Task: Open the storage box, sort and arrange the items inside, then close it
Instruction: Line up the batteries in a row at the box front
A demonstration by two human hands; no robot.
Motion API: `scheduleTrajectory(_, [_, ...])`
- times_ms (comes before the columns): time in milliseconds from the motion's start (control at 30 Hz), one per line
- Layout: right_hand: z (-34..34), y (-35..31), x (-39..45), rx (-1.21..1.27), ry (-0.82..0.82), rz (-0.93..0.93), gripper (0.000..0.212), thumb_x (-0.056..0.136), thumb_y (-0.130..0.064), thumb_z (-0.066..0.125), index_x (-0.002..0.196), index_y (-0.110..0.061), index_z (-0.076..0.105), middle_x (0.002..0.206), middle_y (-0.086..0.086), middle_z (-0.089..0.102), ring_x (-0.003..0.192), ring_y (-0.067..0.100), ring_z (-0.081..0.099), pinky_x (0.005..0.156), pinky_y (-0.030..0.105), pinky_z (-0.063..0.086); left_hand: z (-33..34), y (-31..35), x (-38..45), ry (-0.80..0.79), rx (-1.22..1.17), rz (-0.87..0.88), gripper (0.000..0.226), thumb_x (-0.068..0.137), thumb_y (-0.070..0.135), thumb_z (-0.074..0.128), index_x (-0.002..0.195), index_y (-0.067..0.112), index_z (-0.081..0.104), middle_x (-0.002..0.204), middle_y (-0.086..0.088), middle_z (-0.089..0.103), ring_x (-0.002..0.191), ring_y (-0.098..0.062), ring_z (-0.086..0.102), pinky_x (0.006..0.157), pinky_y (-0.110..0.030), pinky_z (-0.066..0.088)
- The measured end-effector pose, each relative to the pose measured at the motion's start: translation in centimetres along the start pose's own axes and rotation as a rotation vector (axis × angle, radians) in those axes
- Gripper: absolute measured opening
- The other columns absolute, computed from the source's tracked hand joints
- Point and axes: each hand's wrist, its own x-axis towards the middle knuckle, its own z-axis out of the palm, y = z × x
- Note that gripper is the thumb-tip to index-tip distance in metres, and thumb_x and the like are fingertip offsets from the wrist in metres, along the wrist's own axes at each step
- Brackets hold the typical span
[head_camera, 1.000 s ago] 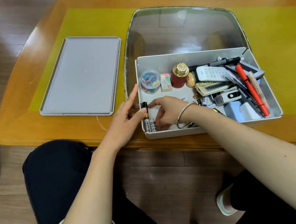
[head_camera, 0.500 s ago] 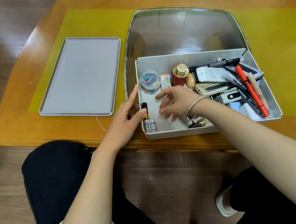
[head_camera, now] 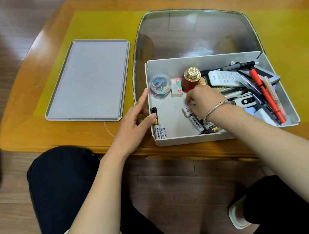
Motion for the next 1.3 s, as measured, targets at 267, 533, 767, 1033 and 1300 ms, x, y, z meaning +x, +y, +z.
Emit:
scheduleTrajectory(267, [-0.3,-1.1,0.5,-0.122,-0.07,-0.063,0.024,0.089,-0.008,0.055,0.109,-0.015,0.066,0.11,0.011,0.064,0.106,0.03,0.056,0.088,0.036,0.043,0.0,-0.5,0.1,0.006,-0.005,0.004,0.062,0.095,0.037,0.053,0.143,0.058,0.019,0.113,0.003,0.052,0.101,-0.017,0.054,0.08,-0.017,0.048])
scheduleTrajectory(533, [-0.1,-1.8,0.1,0.247,0.054,-0.087,0.018,0.086,-0.026,0.061,0.103,-0.023,0.06,0.082,-0.003,0.066,0.089,0.024,0.062,0.086,0.035,0.047,0.1,-0.8,0.3,0.014,-0.007,0.016,0.062,0.094,0.038,0.053,0.141,0.061,0.02,0.109,0.004,0.052,0.097,-0.015,0.053,0.076,-0.006,0.044])
scheduleTrajectory(767, [1.1,-2.8,-0.4,0.399,-0.299,-0.017,0.008,0.082,-0.025,0.067,0.087,-0.02,0.063,0.068,0.003,0.07,0.051,0.008,0.062,0.05,0.02,0.051,0.2,-0.8,0.3,0.022,0.024,0.017,0.063,0.094,0.039,0.053,0.142,0.06,0.019,0.105,0.008,0.051,0.094,-0.011,0.052,0.073,-0.004,0.043])
scheduleTrajectory(1033, [1.6,-3.2,-0.5,0.518,-0.438,0.035,0.025,0.08,-0.01,0.07,0.1,-0.02,0.057,0.069,0.005,0.072,0.058,0.017,0.07,0.062,0.034,0.06,0.1,-0.8,0.3,0.018,0.011,0.02,0.063,0.094,0.039,0.053,0.141,0.061,0.018,0.106,0.007,0.051,0.095,-0.013,0.054,0.073,-0.004,0.043])
scheduleTrajectory(1300, [1.0,-3.3,-0.6,0.538,-0.513,0.005,0.041,0.08,-0.006,0.069,0.117,-0.012,0.052,0.079,0.011,0.073,0.073,0.028,0.071,0.073,0.043,0.059,0.1,-0.7,0.2,0.014,0.01,0.019,0.063,0.094,0.038,0.053,0.141,0.061,0.018,0.108,0.006,0.052,0.098,-0.013,0.055,0.075,-0.009,0.046])
